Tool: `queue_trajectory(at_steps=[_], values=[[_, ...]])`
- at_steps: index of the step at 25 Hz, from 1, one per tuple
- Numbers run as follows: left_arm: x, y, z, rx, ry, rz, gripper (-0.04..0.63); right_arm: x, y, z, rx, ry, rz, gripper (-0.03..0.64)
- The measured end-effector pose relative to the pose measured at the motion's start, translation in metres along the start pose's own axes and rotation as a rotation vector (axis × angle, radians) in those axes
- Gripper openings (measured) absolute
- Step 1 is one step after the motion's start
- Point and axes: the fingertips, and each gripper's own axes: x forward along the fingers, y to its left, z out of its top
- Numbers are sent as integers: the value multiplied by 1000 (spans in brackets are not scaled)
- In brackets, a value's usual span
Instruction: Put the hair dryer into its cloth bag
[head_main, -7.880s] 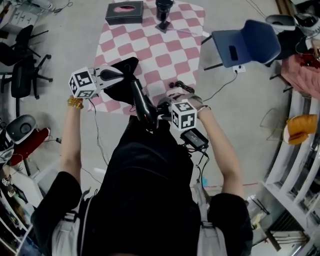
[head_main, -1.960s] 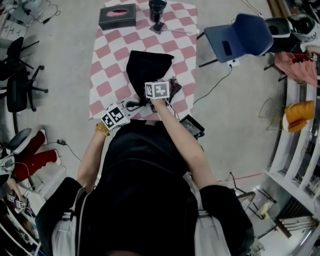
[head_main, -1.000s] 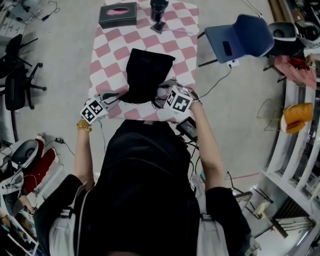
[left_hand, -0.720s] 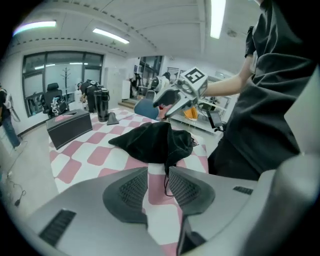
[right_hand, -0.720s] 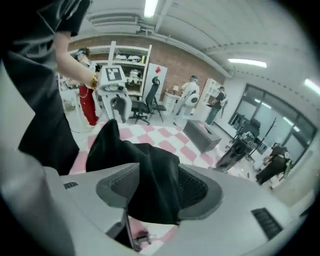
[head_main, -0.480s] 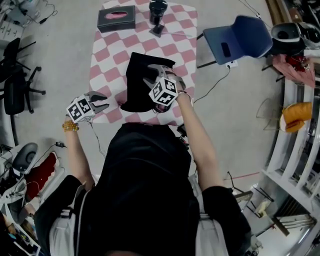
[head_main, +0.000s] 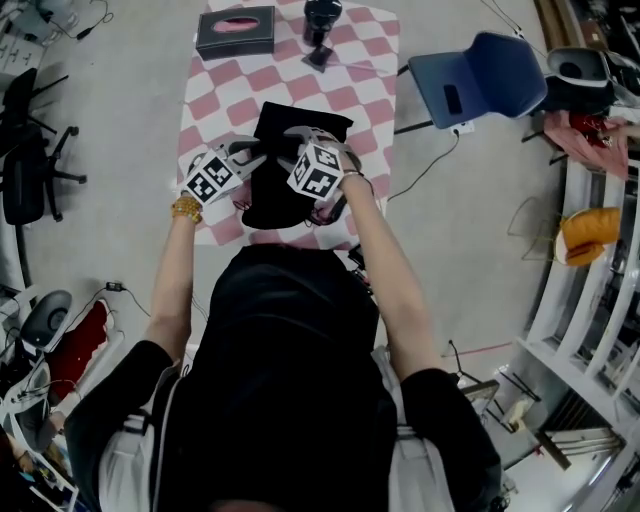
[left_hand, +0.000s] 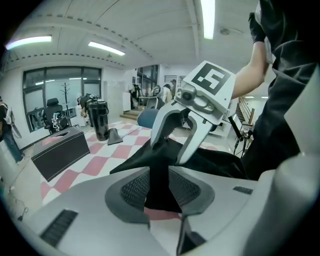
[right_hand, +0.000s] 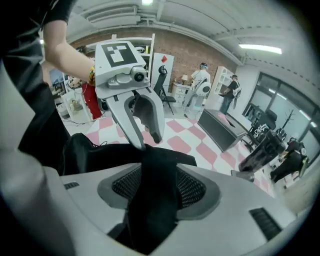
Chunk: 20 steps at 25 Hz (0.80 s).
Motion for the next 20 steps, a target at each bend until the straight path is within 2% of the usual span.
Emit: queue_trajectory(at_steps=[5,12,14,16,20], values=[[18,-1,0,36,75,-85,120,5,6,-3,69,-5,104,224],[20,-8,-2,-23,85,-148,110,2,8,-7,44,-11,116,209],[21,-11,-1,-13,80,-143,107,-1,11,-6,33,-10,112,173],[22,-14,1,-12,70,-132,79,-4,13,-7,37,-18,98,98],[23,-17,5,-32,42,-103,46,-9,16,-8,15,-35,41,61]])
